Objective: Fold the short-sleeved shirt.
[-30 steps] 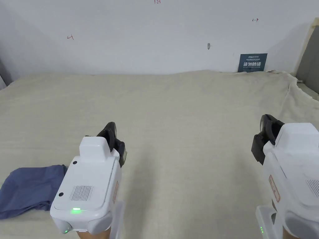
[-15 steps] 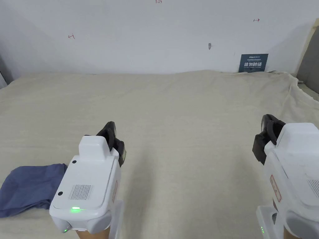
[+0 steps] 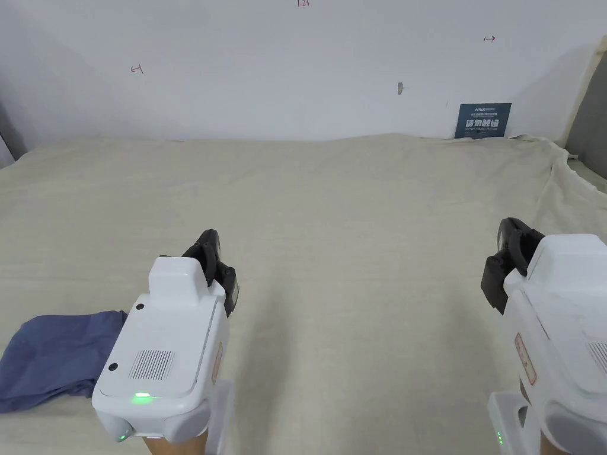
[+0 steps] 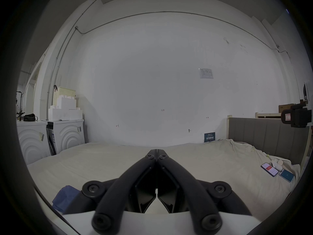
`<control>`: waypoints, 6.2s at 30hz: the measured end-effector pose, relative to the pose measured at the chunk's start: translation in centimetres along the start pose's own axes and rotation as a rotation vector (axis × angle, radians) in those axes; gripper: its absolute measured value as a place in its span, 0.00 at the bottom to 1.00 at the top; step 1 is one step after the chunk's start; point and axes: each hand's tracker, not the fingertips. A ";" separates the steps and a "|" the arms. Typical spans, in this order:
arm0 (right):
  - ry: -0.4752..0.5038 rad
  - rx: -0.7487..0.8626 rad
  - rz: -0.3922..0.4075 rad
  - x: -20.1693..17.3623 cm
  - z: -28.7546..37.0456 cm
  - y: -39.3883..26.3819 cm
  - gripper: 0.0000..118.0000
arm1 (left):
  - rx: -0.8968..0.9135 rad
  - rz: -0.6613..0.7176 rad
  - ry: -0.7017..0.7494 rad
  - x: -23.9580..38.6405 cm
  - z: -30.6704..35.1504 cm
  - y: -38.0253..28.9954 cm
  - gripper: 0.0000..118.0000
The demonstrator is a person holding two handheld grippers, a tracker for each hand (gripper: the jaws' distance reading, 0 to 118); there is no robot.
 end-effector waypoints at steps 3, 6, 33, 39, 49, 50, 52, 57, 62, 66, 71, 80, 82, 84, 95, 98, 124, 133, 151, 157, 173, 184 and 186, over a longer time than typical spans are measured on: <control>0.001 -0.001 0.000 0.0 0.0 0.0 0.00 | 0.000 -0.002 0.000 0.0 0.0 0.0 0.00; 0.001 -0.002 -0.001 -0.1 0.1 0.0 0.00 | -0.001 -0.005 0.000 0.1 0.0 0.0 0.00; -0.006 0.004 -0.045 0.3 0.1 -0.2 1.00 | 0.009 0.054 0.030 -0.9 0.2 0.2 1.00; -0.003 0.005 -0.043 0.4 0.1 -0.2 1.00 | 0.009 0.048 0.033 -0.8 0.1 0.2 1.00; -0.002 0.010 -0.042 0.0 0.3 0.2 1.00 | 0.007 0.037 0.036 -0.7 0.0 0.1 1.00; -0.002 0.010 -0.042 0.0 0.3 0.2 1.00 | 0.006 0.036 0.035 -0.7 -0.1 0.1 1.00; -0.001 0.010 -0.043 0.0 0.3 0.2 1.00 | 0.008 0.032 0.036 -0.7 -0.1 0.1 1.00; 0.001 0.010 -0.043 0.0 0.2 0.1 1.00 | 0.007 0.030 0.039 -0.8 0.0 0.1 1.00; 0.000 0.010 -0.041 -0.1 0.2 0.2 1.00 | 0.009 0.033 0.043 -0.9 -0.1 0.1 1.00; 0.000 0.011 -0.043 0.0 0.1 0.1 1.00 | 0.014 0.038 0.046 -1.1 -0.1 0.2 1.00; 0.000 0.010 -0.039 0.3 -0.2 -0.2 1.00 | 0.015 0.042 0.055 -1.2 0.0 0.2 1.00; 0.000 0.013 -0.040 0.0 0.1 0.1 1.00 | 0.017 0.045 0.059 -1.3 0.2 0.2 1.00; -0.001 0.015 -0.042 -0.1 0.2 0.2 1.00 | 0.018 0.046 0.058 -1.4 0.2 0.2 1.00; -0.002 0.014 -0.044 -0.2 0.3 0.3 1.00 | 0.018 0.046 0.056 -1.4 0.2 0.3 1.00; -0.001 0.016 -0.047 -0.1 0.3 0.3 1.00 | 0.018 0.042 0.055 -1.2 0.2 0.3 1.00; -0.002 0.017 -0.051 0.0 0.3 0.3 1.00 | 0.015 0.038 0.055 -1.2 0.2 0.3 1.00; 0.004 0.015 -0.052 0.7 0.0 0.0 1.00 | 0.018 0.054 0.054 -1.3 0.3 0.4 1.00; -0.067 -0.153 -0.243 0.4 -1.3 0.6 1.00 | 0.019 0.054 0.049 -1.4 0.3 0.3 1.00; -0.215 -0.519 -0.235 -0.5 -3.5 1.8 0.99 | 0.024 0.057 0.046 -1.7 0.2 0.5 1.00; -0.196 -0.486 -0.217 -0.6 -3.5 1.6 0.99 | 0.023 0.054 0.046 -1.9 0.3 0.4 1.00; -0.053 -0.135 -0.165 0.0 -2.3 0.2 0.99 | 0.028 0.055 0.051 -1.8 0.2 0.4 1.00; -0.095 0.042 -0.039 -1.2 -0.9 -0.2 1.00 | 0.036 0.051 0.050 -1.7 0.3 0.3 1.00; -0.094 0.043 -0.040 -1.5 -0.7 0.1 1.00 | 0.036 0.047 0.051 -1.7 0.3 0.3 1.00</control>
